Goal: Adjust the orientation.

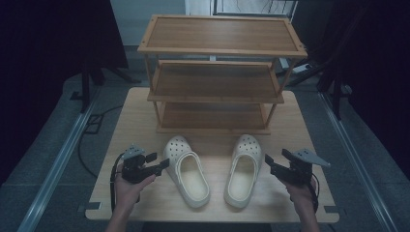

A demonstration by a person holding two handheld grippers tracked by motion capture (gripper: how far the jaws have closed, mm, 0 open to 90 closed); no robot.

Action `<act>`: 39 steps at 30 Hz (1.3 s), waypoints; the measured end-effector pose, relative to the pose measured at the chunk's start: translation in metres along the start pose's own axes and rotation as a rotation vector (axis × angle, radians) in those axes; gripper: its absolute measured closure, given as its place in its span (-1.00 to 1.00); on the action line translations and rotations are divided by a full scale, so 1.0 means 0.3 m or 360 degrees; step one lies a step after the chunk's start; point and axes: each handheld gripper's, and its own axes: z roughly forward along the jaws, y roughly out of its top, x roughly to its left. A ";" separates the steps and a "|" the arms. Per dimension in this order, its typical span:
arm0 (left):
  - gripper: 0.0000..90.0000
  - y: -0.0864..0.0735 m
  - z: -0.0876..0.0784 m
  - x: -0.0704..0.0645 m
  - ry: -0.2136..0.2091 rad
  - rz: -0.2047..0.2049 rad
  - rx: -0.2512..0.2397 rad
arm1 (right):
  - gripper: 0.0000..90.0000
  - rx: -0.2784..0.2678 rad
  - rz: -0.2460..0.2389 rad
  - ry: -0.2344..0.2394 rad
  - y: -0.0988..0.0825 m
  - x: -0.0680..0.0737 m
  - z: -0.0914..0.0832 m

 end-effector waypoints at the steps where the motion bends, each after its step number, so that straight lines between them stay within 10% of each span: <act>1: -0.19 0.000 -0.002 0.000 0.0003 0.0000 -0.0002 | -0.33 0.0002 0.0003 0.0010 0.000 0.001 0.001; 26: -0.19 -0.001 0.000 -0.009 -0.0001 0.0012 -0.0006 | 0.78 0.0042 -0.0173 0.0305 0.032 0.135 0.003; 39: -0.19 -0.003 0.011 -0.013 -0.0009 0.0017 0.0018 | 0.95 0.0059 -0.0270 0.0398 0.038 0.213 0.018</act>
